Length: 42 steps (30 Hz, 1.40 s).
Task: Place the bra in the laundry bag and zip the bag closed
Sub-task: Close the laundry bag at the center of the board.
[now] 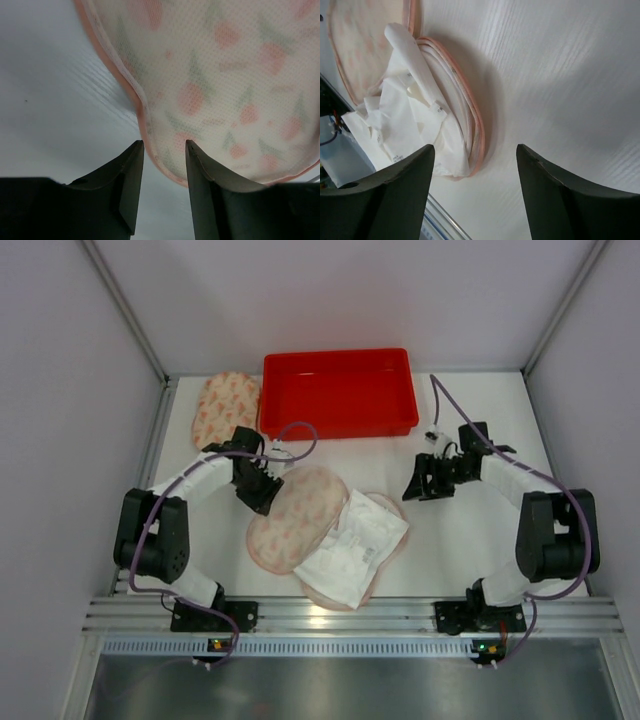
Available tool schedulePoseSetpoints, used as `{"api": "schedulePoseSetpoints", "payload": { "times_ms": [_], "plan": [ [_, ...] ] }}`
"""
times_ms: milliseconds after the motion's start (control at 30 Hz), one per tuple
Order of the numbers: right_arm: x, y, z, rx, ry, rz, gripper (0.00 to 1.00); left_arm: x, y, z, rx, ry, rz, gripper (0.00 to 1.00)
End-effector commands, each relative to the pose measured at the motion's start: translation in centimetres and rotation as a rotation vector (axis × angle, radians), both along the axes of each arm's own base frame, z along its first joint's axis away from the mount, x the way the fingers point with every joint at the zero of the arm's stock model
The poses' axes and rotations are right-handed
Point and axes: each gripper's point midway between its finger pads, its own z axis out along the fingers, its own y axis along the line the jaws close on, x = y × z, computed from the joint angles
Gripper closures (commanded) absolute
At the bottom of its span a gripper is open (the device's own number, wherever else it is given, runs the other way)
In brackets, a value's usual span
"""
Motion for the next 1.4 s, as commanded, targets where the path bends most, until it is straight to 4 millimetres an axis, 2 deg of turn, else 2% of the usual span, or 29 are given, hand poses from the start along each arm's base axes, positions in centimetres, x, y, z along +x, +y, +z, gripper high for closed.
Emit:
{"api": "schedulePoseSetpoints", "payload": {
  "times_ms": [0,133,233,300,400,433,500,533,600,633,733,867,967,1000,1067,1100,1167,1200,1367],
  "plan": [
    [1.3,-0.4,2.8,0.036,-0.091,-0.020,0.31,-0.3,-0.1,0.4,-0.065,0.072,0.106,0.55],
    [0.7,-0.8,3.1,0.033,-0.099,-0.027,0.24,0.1,0.4,-0.8,-0.061,0.103,0.177,0.57],
    [0.5,-1.1,3.1,0.034,-0.099,-0.035,0.07,0.2,1.0,-2.5,-0.025,0.125,0.210,0.60],
    [0.5,-1.3,3.2,0.032,-0.103,-0.042,0.03,-0.2,0.7,-3.2,-0.036,0.145,0.208,0.61],
    [0.7,-1.6,3.5,0.031,-0.113,-0.053,0.02,0.0,0.2,-3.5,-0.058,0.159,0.209,0.74],
    [0.9,-1.8,3.6,0.029,-0.117,-0.063,0.02,0.3,0.0,-3.3,-0.069,0.153,0.209,0.85],
    [1.0,-1.8,3.8,0.030,-0.119,-0.064,0.02,1.0,-0.4,-2.4,-0.094,0.129,0.203,0.94],
    [1.1,-1.8,3.8,0.030,-0.119,-0.064,0.02,2.0,-0.7,-1.5,-0.105,0.097,0.201,1.00],
    [1.5,-2.8,3.9,0.028,-0.121,-0.100,0.02,3.3,-0.7,-0.3,-0.106,0.049,0.201,1.00],
    [1.5,-3.0,3.8,0.028,-0.118,-0.106,0.02,4.6,-1.0,1.1,-0.118,-0.001,0.198,1.00],
    [1.7,-3.3,3.6,0.025,-0.109,-0.124,0.02,6.7,-1.3,3.6,-0.132,-0.084,0.192,1.00],
    [1.9,-3.7,3.5,0.026,-0.106,-0.139,0.02,7.5,-2.5,6.7,-0.148,-0.182,0.141,1.00],
    [2.0,-3.8,3.6,0.026,-0.108,-0.144,0.02,6.7,-4.6,8.7,-0.167,-0.238,0.048,1.00],
    [2.1,-3.9,3.7,0.026,-0.111,-0.147,0.02,5.8,-6.0,10.2,-0.186,-0.280,-0.009,1.00],
    [2.2,-4.0,3.8,0.027,-0.111,-0.148,0.02,4.6,-7.4,11.5,-0.195,-0.330,-0.104,1.00],
    [2.4,-4.0,3.9,0.028,-0.113,-0.148,0.03,3.1,-9.1,12.9,-0.210,-0.374,-0.182,1.00],
    [2.6,-4.1,4.0,0.029,-0.112,-0.151,0.04,1.1,-10.5,13.1,-0.205,-0.400,-0.279,1.00],
    [2.9,-4.2,4.1,0.029,-0.121,-0.156,0.04,-0.6,-12.1,13.2,-0.216,-0.400,-0.342,1.00],
    [4.2,-4.7,4.4,0.025,-0.130,-0.172,0.05,-6.8,-15.3,11.3,-0.213,-0.376,-0.526,1.00]
  ]
}}
